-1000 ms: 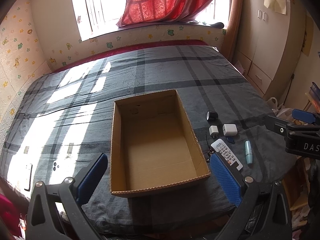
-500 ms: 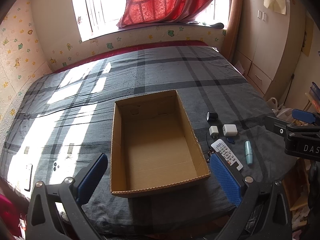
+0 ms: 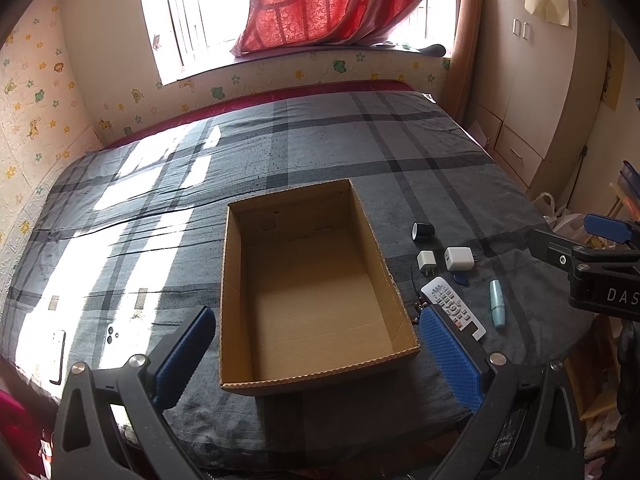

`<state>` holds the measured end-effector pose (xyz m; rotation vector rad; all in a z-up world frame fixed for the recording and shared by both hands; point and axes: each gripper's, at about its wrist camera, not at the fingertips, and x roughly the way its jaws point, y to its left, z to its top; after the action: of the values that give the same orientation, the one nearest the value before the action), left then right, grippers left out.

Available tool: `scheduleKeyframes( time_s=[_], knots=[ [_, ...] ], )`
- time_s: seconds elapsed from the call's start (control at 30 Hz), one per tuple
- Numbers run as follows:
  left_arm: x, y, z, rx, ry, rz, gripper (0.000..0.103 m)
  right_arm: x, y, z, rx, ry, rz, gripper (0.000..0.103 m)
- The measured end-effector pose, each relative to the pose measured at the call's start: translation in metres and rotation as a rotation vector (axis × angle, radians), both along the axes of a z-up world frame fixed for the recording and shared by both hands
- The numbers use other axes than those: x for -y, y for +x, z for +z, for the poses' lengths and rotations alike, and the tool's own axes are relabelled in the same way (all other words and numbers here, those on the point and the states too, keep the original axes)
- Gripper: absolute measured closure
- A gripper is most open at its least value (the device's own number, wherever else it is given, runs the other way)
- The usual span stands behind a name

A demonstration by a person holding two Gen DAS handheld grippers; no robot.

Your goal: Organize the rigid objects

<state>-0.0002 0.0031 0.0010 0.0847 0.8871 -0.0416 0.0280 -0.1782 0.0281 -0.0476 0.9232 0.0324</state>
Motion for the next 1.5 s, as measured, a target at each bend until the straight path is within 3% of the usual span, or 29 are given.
scheduleKeyframes(
  time_s=[0.4,0.7,1.0,1.27,1.5],
  knots=[
    [-0.001,0.003,0.001,0.016,0.005,-0.01,0.0,-0.008,-0.004,0.006,0.041,0.001,0.033,0.0],
    [-0.035,0.026,-0.016,0.007,-0.03,0.036,0.0,-0.001,0.003,0.0,0.031,0.003,0.017,0.0],
    [-0.071,0.067,-0.077,-0.084,0.053,0.076,0.0,0.011,0.012,-0.015,0.004,0.037,-0.015,0.0],
    [-0.106,0.102,-0.125,-0.139,0.026,0.139,0.0,0.017,0.019,-0.041,-0.039,0.015,-0.038,0.0],
    [-0.12,0.121,-0.155,-0.197,-0.003,0.133,0.0,0.021,0.025,-0.062,-0.087,0.01,-0.061,0.0]
  ],
)
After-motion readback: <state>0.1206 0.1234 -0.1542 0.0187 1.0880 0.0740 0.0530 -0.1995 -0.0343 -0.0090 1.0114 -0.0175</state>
